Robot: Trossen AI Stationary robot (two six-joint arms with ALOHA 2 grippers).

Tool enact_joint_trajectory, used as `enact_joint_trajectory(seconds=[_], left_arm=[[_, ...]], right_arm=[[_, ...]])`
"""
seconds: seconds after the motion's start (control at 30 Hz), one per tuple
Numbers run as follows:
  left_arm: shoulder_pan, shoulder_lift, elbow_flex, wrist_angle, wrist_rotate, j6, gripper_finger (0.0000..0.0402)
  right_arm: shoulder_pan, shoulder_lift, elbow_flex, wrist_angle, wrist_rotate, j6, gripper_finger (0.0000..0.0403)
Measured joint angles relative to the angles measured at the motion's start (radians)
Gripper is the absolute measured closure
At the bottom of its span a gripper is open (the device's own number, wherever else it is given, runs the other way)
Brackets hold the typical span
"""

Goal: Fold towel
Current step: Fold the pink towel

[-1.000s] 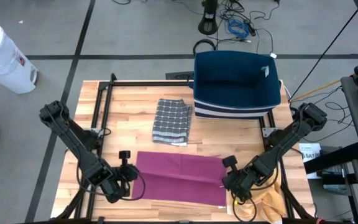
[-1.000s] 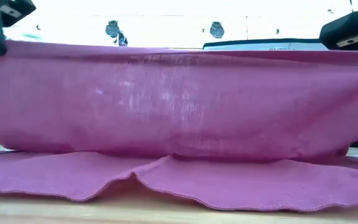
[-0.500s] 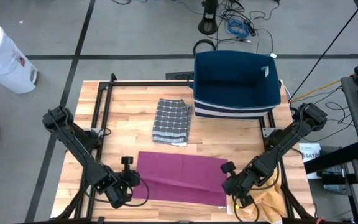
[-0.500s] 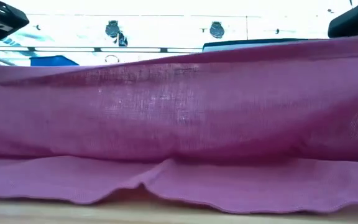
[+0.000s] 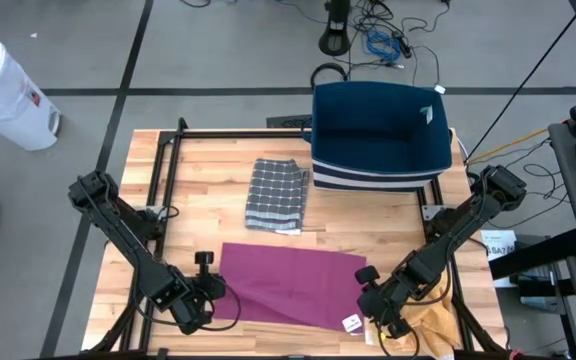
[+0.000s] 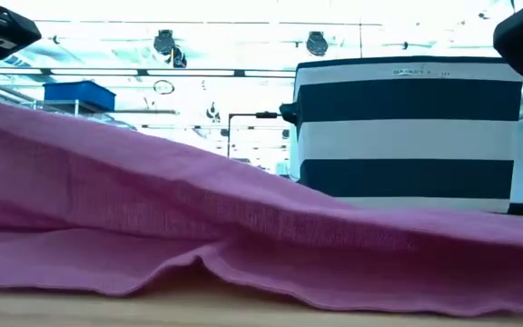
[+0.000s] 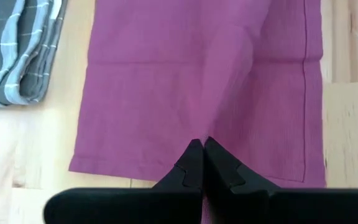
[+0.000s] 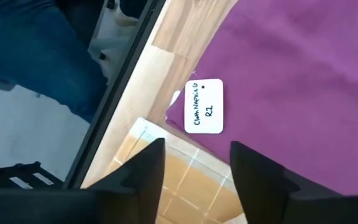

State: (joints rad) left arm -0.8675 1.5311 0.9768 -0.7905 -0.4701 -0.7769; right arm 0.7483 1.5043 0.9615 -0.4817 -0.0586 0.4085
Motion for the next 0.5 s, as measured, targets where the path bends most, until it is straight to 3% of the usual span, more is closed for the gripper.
enact_joint_trajectory(seconds=[0.23,0.5], left_arm=[[0.000,0.000,0.000,0.008,0.027,-0.006,0.0397],[-0.035,0.000,0.000,0.051,0.035,0.024,0.0334]], right_arm=[[-0.008,0.000,0.000,-0.002,0.031,-0.008,0.0224],[-0.030,0.000,0.000,-0.012,0.062,-0.053,0.0233]])
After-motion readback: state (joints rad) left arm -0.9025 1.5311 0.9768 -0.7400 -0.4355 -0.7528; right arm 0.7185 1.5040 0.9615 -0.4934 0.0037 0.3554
